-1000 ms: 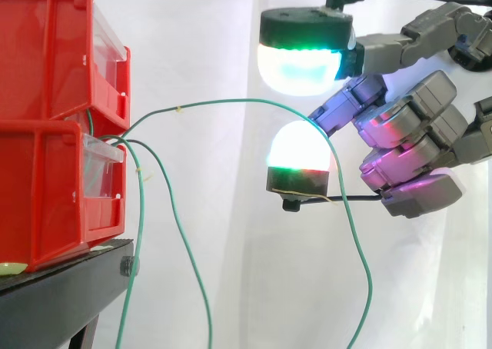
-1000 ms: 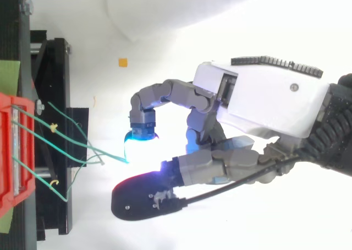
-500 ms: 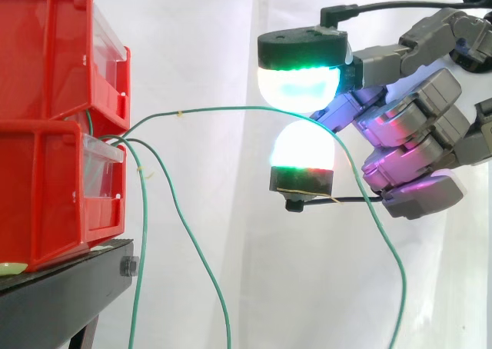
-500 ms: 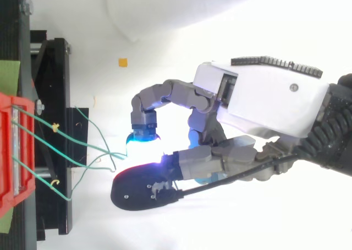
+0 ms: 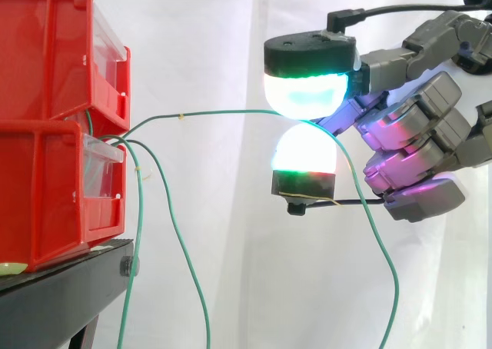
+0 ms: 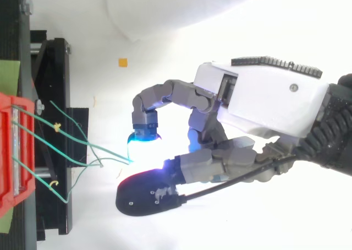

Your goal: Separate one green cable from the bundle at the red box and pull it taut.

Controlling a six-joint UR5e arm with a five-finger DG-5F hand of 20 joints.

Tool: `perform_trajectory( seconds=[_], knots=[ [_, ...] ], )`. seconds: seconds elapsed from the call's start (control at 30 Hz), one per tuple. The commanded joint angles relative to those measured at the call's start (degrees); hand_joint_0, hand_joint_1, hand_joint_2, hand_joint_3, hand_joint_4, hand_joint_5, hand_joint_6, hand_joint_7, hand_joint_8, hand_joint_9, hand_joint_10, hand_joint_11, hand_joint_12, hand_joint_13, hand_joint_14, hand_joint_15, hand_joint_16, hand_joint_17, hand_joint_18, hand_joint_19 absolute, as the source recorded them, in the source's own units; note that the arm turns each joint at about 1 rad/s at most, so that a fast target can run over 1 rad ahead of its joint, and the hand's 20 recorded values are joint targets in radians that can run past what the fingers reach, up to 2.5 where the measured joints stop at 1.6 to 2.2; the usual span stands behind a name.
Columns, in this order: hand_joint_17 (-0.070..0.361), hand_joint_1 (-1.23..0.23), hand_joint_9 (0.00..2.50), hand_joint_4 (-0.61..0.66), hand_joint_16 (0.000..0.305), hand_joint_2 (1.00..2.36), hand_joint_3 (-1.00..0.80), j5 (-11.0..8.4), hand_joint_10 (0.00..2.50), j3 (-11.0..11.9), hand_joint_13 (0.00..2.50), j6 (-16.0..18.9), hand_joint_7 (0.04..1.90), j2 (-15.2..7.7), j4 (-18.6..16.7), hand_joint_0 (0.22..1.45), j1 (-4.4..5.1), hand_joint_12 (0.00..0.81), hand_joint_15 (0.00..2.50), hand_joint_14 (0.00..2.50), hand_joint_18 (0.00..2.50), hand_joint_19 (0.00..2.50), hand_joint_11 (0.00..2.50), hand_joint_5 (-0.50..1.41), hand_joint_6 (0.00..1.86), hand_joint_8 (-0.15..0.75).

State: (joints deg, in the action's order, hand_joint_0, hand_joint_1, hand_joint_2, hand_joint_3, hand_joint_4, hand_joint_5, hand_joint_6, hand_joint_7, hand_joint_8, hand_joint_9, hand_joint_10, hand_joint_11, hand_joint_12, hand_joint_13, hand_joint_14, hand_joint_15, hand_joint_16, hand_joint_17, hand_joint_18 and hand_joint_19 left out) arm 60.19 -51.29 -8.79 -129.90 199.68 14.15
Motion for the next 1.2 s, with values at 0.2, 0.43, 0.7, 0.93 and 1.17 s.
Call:
perform_trajectory(
  seconds=[0.2, 0.43, 0.7, 0.93, 1.17],
  knots=[
    [0.096, -0.67, 1.52, 0.32, 0.043, 1.0, -0.5, -0.08, 0.58, -0.03, 1.09, 0.0, 1.29, 0.0, 0.01, 0.75, 0.0, 0.299, 1.27, 1.39, 1.16, 1.24, 1.83, -0.01, 0.69, 0.232],
    [0.095, -0.64, 1.52, 0.32, 0.042, 1.0, -0.5, -0.08, 0.59, -0.03, 1.09, 0.0, 1.27, 0.0, 0.09, 0.75, 0.0, 0.3, 1.27, 1.38, 1.16, 1.24, 1.82, -0.02, 0.7, 0.226],
    [0.094, -0.61, 1.53, 0.34, 0.042, 1.0, -0.5, -0.08, 0.58, -0.03, 1.1, 0.26, 1.28, 0.0, 0.01, 0.76, 0.0, 0.295, 1.29, 1.37, 1.16, 1.23, 1.82, -0.02, 0.7, 0.222],
    [0.094, -0.6, 1.54, 0.34, 0.042, 1.0, -0.5, -0.08, 0.58, -0.21, 1.12, 0.7, 1.3, 0.0, 0.01, 0.76, 0.0, 0.29, 1.32, 1.34, 1.15, 1.23, 1.82, -0.02, 0.7, 0.214],
    [0.093, -0.59, 1.54, 0.33, 0.041, 1.0, -0.5, -0.16, 0.58, -0.21, 1.12, 1.41, 1.31, 0.0, 0.18, 0.76, 0.0, 0.289, 1.31, 1.34, 1.15, 1.22, 1.84, -0.02, 0.71, 0.216]
  ],
)
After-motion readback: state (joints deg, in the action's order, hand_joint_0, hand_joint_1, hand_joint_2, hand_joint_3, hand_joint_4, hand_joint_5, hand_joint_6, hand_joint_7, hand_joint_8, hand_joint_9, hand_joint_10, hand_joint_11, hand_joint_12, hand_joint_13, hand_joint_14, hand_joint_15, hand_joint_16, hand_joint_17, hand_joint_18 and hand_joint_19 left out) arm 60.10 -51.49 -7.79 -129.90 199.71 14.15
